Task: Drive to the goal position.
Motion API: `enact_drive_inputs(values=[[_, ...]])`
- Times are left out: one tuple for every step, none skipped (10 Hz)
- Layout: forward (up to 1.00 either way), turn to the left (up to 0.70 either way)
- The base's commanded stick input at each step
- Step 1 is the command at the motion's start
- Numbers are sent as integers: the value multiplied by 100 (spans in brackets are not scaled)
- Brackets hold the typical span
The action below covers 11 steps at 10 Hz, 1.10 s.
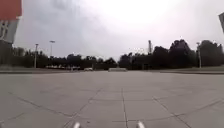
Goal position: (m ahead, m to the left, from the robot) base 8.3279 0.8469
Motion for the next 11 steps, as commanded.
enact_drive_inputs(values=[[50,0],[50,0],[50,0],[50,0],[50,0],[50,0],[50,0],[40,0],[0,0],[0,0],[0,0]])
